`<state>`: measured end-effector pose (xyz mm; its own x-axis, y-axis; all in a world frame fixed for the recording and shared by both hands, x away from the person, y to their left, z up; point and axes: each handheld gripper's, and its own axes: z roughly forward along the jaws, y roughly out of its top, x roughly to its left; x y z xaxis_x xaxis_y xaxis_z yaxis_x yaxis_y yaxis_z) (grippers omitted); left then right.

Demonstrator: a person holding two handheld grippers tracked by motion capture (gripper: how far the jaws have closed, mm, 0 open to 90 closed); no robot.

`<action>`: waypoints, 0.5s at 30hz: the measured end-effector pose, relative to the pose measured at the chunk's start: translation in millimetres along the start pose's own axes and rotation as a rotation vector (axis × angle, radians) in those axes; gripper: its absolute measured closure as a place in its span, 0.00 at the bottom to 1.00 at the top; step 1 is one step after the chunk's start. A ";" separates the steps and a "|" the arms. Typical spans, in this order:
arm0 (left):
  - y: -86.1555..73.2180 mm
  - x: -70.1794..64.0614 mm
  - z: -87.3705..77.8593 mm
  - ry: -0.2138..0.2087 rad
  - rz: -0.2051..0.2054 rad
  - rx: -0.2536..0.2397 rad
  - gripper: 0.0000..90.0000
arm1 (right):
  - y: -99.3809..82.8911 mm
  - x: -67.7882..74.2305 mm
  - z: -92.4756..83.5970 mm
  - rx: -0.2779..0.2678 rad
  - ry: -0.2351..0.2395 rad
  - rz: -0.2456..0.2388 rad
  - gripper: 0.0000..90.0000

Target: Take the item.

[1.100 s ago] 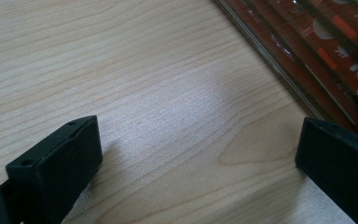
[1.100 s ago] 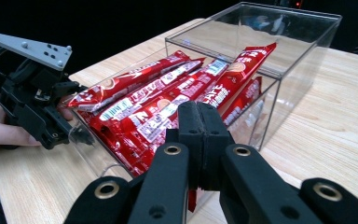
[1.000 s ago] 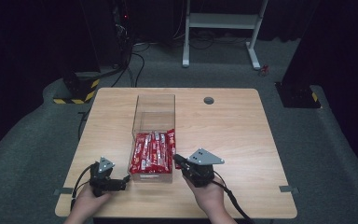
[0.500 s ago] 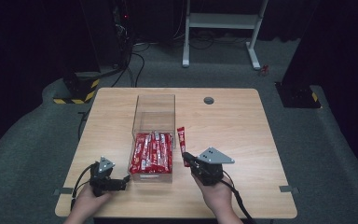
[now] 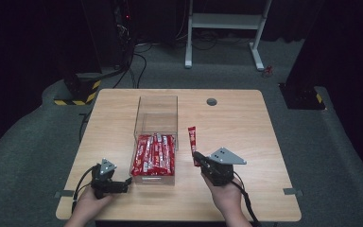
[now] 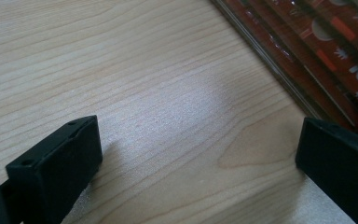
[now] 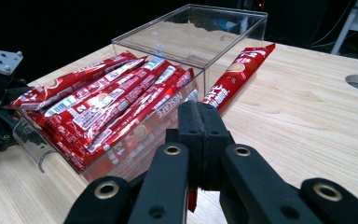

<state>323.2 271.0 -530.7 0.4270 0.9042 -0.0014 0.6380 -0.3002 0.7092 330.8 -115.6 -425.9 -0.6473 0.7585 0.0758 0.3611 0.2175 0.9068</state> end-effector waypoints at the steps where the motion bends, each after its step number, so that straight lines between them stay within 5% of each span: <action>1: 0.0 0.0 0.0 0.000 0.000 0.000 0.01 | 0.1 -1.9 -1.1 0.000 -0.004 -0.001 1.00; 15: 0.0 -0.1 0.1 0.000 -0.001 -0.001 0.01 | -0.9 -24.8 -1.8 -0.011 -0.053 0.030 1.00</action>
<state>323.1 270.9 -530.7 0.4263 0.9046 -0.0024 0.6378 -0.2987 0.7100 345.3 -135.7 -427.8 -0.5995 0.7962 0.0816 0.3723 0.1871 0.9091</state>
